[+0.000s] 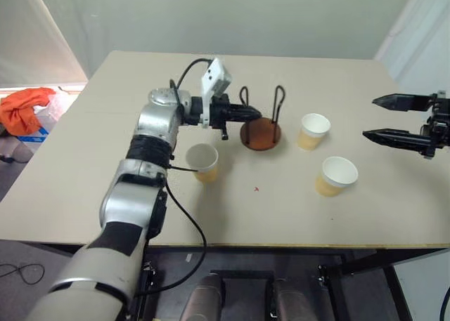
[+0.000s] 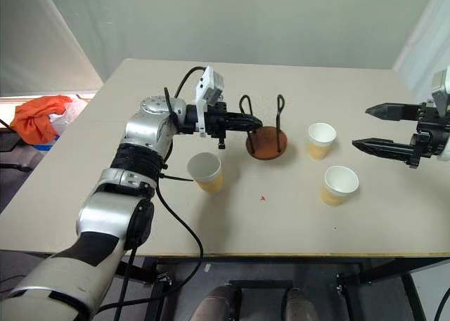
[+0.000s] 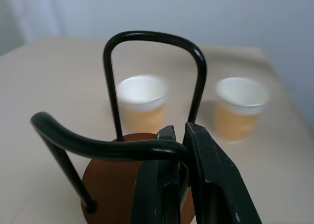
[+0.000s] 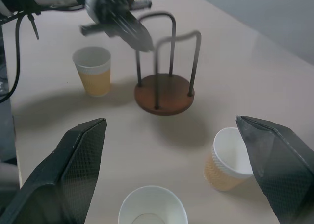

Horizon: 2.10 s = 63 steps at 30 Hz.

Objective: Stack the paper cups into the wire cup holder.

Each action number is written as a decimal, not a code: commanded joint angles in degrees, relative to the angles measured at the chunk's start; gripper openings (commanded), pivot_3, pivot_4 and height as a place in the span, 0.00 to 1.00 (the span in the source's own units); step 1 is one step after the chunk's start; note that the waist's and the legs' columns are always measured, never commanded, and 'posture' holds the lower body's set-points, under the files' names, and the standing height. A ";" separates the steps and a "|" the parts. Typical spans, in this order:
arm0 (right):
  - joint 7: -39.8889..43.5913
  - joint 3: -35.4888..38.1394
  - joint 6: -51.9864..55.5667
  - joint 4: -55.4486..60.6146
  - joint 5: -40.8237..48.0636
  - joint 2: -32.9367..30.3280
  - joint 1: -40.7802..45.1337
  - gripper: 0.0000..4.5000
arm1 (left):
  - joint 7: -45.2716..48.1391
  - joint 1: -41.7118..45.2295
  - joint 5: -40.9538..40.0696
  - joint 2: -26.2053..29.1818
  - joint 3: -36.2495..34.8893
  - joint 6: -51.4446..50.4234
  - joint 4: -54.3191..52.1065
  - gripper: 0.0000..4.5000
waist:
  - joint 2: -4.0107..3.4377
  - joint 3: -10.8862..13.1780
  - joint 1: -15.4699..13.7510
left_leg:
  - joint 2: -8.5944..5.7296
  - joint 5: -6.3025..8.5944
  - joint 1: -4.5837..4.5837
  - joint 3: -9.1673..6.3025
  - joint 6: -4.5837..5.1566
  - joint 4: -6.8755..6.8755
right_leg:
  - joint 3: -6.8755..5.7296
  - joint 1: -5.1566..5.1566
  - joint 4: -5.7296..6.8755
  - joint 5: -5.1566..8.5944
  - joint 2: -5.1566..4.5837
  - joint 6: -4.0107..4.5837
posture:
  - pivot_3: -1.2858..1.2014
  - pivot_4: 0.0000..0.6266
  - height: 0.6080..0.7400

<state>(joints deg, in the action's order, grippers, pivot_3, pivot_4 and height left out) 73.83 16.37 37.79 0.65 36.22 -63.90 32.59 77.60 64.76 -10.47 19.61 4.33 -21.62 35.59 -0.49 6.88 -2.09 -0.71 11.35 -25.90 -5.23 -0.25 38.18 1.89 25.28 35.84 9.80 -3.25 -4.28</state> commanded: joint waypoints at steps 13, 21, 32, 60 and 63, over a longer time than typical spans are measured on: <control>-3.57 -2.33 0.99 9.85 -0.35 2.27 -8.06 1.00 | -14.25 -21.31 -6.93 3.73 7.97 -29.21 -48.49 0.00 | 0.00 0.00 -0.05 | 0.16 0.27 0.17 -0.01 0.44 0.05 | -0.04 -0.13 0.01 0.03 -0.09 0.33 | 0.52 0.24 1.00; -3.96 -5.96 0.59 10.84 -2.14 2.13 -7.02 1.00 | -17.84 -25.49 -7.87 6.30 10.08 -27.96 -49.63 0.00 | 0.00 0.02 0.19 | 0.22 0.26 1.08 -0.09 0.33 -0.12 | -0.04 -0.97 -0.04 0.07 -0.03 0.90 | 0.52 0.24 1.00; -3.14 -7.53 -0.16 9.87 -3.28 1.62 -5.38 1.00 | -18.28 -26.53 -6.09 6.80 13.16 -19.79 -42.27 0.41 | -0.01 0.02 0.20 | 0.23 0.50 0.97 -0.13 0.17 -0.16 | -0.05 -0.90 -0.14 0.28 0.00 0.96 | 0.52 0.24 1.00; 3.59 -16.10 -12.02 2.29 -15.54 -0.80 -6.10 1.00 | 6.50 -29.13 -24.34 42.46 -19.81 -11.30 -47.64 1.00 | -0.07 0.02 1.06 | 0.47 1.42 1.00 -0.18 0.06 -0.39 | -0.24 -0.65 0.07 1.24 0.06 1.40 | 0.52 0.24 1.00; 3.01 -17.62 -12.34 2.41 -16.96 0.24 -5.79 1.00 | 4.83 -32.42 -25.73 43.02 -22.05 -11.79 -49.79 1.00 | -0.08 0.03 1.18 | 0.47 1.43 1.00 -0.18 0.06 -0.38 | -0.24 -0.65 0.08 1.26 0.04 1.42 | 0.52 0.24 1.00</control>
<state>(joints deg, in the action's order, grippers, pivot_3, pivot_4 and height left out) 76.98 -1.29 26.27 2.33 19.98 -63.60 25.90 83.22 32.49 -34.64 62.09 -15.59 -33.67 -12.21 -0.57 6.91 -0.91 -0.24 12.78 -24.93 -5.44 -0.19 37.83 1.65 24.63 35.92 11.06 -3.20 -2.85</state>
